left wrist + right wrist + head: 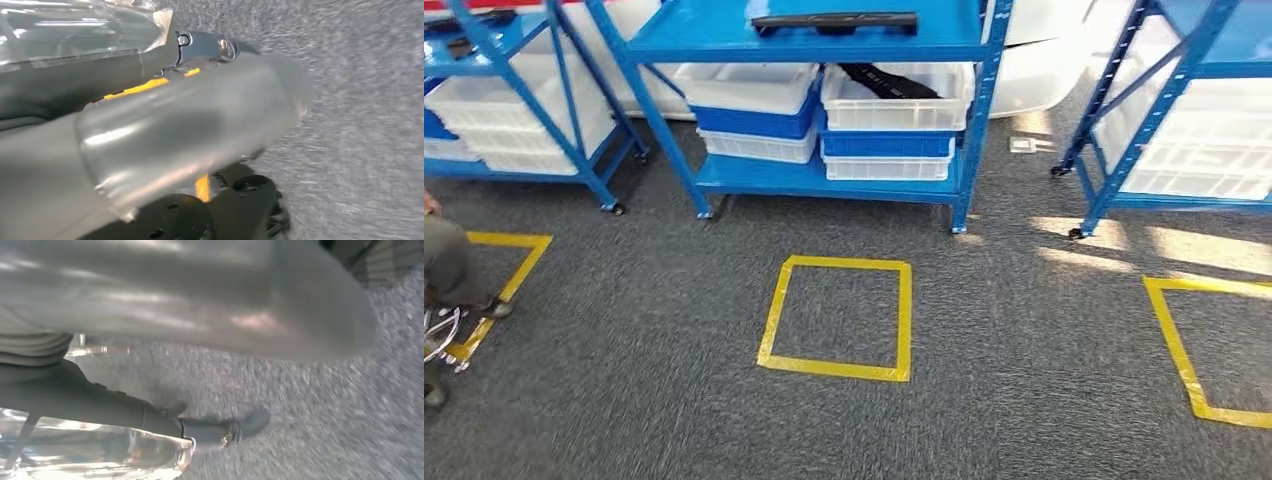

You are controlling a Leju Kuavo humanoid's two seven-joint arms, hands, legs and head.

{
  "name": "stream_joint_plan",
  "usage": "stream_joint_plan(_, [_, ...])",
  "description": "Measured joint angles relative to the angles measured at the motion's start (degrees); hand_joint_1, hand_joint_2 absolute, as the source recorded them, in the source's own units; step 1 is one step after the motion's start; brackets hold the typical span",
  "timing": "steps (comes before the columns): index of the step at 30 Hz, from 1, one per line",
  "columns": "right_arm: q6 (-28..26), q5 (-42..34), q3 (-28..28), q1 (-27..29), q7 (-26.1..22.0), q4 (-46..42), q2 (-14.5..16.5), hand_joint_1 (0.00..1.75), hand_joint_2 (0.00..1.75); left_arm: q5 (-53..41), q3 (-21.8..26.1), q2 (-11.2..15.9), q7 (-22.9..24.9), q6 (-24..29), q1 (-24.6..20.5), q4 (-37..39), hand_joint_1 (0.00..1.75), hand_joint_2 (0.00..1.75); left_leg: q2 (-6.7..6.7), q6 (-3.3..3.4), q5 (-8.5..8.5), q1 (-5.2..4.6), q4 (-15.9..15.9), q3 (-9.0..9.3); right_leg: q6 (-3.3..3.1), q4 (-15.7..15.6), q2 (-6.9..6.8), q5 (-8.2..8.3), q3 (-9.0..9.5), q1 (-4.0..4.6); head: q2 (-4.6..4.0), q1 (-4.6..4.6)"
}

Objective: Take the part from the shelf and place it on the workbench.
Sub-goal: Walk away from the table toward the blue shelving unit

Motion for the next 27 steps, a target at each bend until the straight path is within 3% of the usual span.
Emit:
stream_joint_plan(1, [-0.1, 0.0, 0.0, -0.2, 0.1, -0.1, -0.1, 0.0, 0.0, 0.0, 0.0, -0.1, 0.0, 0.0, -0.3, 0.0, 0.0, 0.0, -0.07, 0.36, 0.02, -0.21, 2.3, -1.68, -0.54, -0.6, 0.03, 0.14, 0.9, 0.61, 0.0, -0.65])
stream_joint_plan(3, [-0.4, 0.0, 0.0, -0.6, 0.2, -0.2, -0.1, 0.0, 0.0, -0.3, 0.0, -0.3, 0.1, 0.2, -0.7, 0.1, 0.0, 0.0, -0.58, 2.28, -1.91, -1.43, 9.4, -7.31, -1.67, -1.6, -0.13, 0.38, 1.77, 1.47, 0.01, -1.31])
stream_joint_plan(5, [-0.5, 0.0, 0.0, -0.8, 0.3, -0.2, 0.1, 0.0, 0.0, -0.5, 0.0, -0.3, 0.2, 0.6, -0.4, 0.1, 0.0, 0.87, -1.09, 4.21, -5.28, -3.15, 16.4, -12.95, -2.31, -2.4, 0.28, 0.22, 2.5, 2.34, 0.01, -1.58])
stream_joint_plan(6, [-0.6, 0.0, 0.0, -0.8, 0.4, -0.2, 0.1, 0.0, 0.0, -0.5, 0.0, -0.3, 0.3, 0.8, -0.2, 0.1, 0.0, 1.31, -1.27, 5.0, -5.96, -3.93, 18.0, -14.75, -2.56, -2.5, 0.54, 0.09, 2.74, 2.76, 0.01, -1.63])
stream_joint_plan(7, [-0.7, -0.1, 0.0, -0.8, 0.6, -0.2, 0.1, 0.0, 0.0, -0.5, 0.0, -0.3, 0.3, 0.8, -0.1, 0.1, 0.0, 1.75, -1.39, 5.89, -5.2, -4.66, 17.8, -15.54, -2.8, -2.6, 0.79, -0.08, 2.96, 3.16, 0.01, -1.62])
stream_joint_plan(8, [-0.9, -0.1, 0.0, -0.7, 0.8, -0.2, 0.2, 0.0, 0.0, -0.5, 0.0, -0.3, 0.2, 0.9, 0.1, 0.1, 0.0, 1.75, -1.51, 6.87, -3.27, -5.34, 15.8, -15.36, -3.03, -2.6, 1.01, -0.26, 3.2, 3.45, 0.02, -1.62])
stream_joint_plan(10, [-1.4, 0.0, 0.0, -0.7, 1.1, -0.2, 0.3, 0.0, 0.87, -0.6, 0.0, -0.3, 0.2, 1.0, 0.2, 0.1, 0.0, 1.75, -1.86, 8.75, 1.51, -6.61, 9.8, -13.53, -3.18, -2.7, 1.46, -0.64, 3.65, 3.83, 0.02, -1.6])
stream_joint_plan(12, [-1.7, 0.1, 0.0, -0.8, 1.2, -0.2, 0.4, 0.0, 1.75, -0.7, 0.0, -0.2, 0.2, 1.1, 0.3, 0.1, 0.0, 1.75, -2.47, 9.94, 1.97, -7.69, 7.1, -12.66, -2.75, -2.9, 2.0, -1.06, 3.83, 4.05, 0.02, -1.64])
stream_joint_plan(14, [-1.8, 0.1, 0.0, -0.8, 1.2, -0.2, 0.4, 0.0, 1.75, -0.6, 0.0, -0.2, 0.2, 1.2, 0.3, 0.1, 0.0, 1.75, -2.9, 10.43, 1.57, -8.38, 6.9, -12.46, -1.97, -3.3, 2.49, -1.48, 4.07, 4.32, 0.02, -1.73])
stream_joint_plan(16, [-1.8, 0.1, 0.0, -0.7, 1.5, -0.2, 0.4, 0.0, 1.75, -0.5, 0.0, -0.3, 0.1, 1.0, 0.4, 0.1, 0.0, 1.75, -2.76, 10.41, 4.04, -8.38, 5.6, -11.15, -1.45, -2.5, 2.21, -2.2, 4.42, 4.57, 0.02, -1.49])
stream_joint_plan(17, [-1.9, 0.1, 0.0, -0.7, 1.7, -0.2, 0.3, 0.0, 1.75, -0.5, 0.0, -0.4, 0.1, 0.9, 0.4, 0.1, 0.0, 1.75, -2.52, 10.52, 4.86, -8.39, 4.9, -10.45, -1.53, -0.8, 1.87, -2.99, 3.84, 4.66, 0.02, -1.31])
stream_joint_plan(18, [-1.9, 0.2, 0.0, -0.8, 1.9, -0.2, 0.2, 0.0, 1.75, -0.5, 0.0, -0.5, 0.1, 0.8, 0.3, 0.1, 0.0, 1.75, -2.24, 10.66, 5.23, -8.44, 4.5, -9.91, -1.82, 2.1, 1.44, -4.14, 2.39, 4.71, 0.02, -1.09])
stream_joint_plan(20, [-1.9, 0.3, 0.0, -0.8, 2.2, -0.2, 0.1, 0.0, 1.75, -0.5, 0.0, -0.5, 0.2, 0.8, 0.2, 0.1, 0.0, 1.75, -1.83, 11.23, 4.82, -9.0, 4.4, -9.45, -2.42, 8.9, 1.08, -6.36, -2.27, 4.85, 0.02, -0.93])
stream_joint_plan(21, [-1.8, 0.3, 0.0, -0.7, 2.2, -0.2, 0.1, 0.0, 1.75, -0.5, 0.0, -0.6, 0.2, 0.9, 0.2, 0.1, 0.0, 1.75, -1.78, 11.41, 4.54, -9.3, 4.4, -9.26, -2.42, 11.1, 1.04, -6.56, -4.23, 4.99, 0.02, -0.89])
stream_joint_plan(22, [-1.8, 0.3, 0.0, -0.6, 2.3, -0.2, 0.1, 0.0, 1.75, -0.6, 0.0, -0.6, 0.3, 0.9, 0.2, 0.1, 0.0, 1.75, -1.78, 11.6, 4.22, -9.61, 4.4, -9.0, -2.22, 11.4, 1.03, -5.74, -5.27, 5.19, 0.02, -0.87])
stream_joint_plan(23, [-1.8, 0.3, 0.0, -0.5, 2.3, -0.2, 0.0, 0.0, 1.75, -0.6, 0.0, -0.6, 0.3, 1.0, 0.2, 0.1, 0.0, 1.75, -1.85, 11.73, 3.88, -9.92, 4.4, -8.62, -1.94, 9.5, 1.02, -3.96, -5.26, 5.46, 0.02, -0.85])
stream_joint_plan(24, [-1.7, 0.3, 0.0, -0.4, 2.4, -0.2, 0.0, 0.0, 1.75, -0.7, 0.0, -0.7, 0.3, 1.0, 0.2, 0.1, 0.0, 1.31, -1.93, 11.82, 3.52, -10.2, 4.4, -8.16, -1.77, 5.9, 1.01, -1.57, -4.39, 5.78, 0.02, -0.8])
stream_joint_plan(25, [-1.7, 0.3, 0.0, -0.4, 2.4, -0.2, -0.1, 0.0, 1.75, -0.7, 0.0, -0.8, 0.3, 1.0, 0.2, 0.1, 0.0, 0.87, -1.99, 11.82, 3.12, -10.51, 4.4, -7.79, -2.03, 2.4, 0.99, 0.65, -3.36, 6.2, 0.02, -0.84])
stream_joint_plan(27, [-1.7, 0.4, 0.1, -0.5, 2.5, -0.2, -0.3, 0.0, 1.75, -0.7, 0.0, -1.0, 0.4, 1.1, 0.2, 0.1, 0.0, 0.0, -2.1, 11.6, 2.36, -10.92, 4.4, -7.39, -3.06, -2.4, 0.97, 3.24, -1.6, 6.82, 0.02, -0.95])
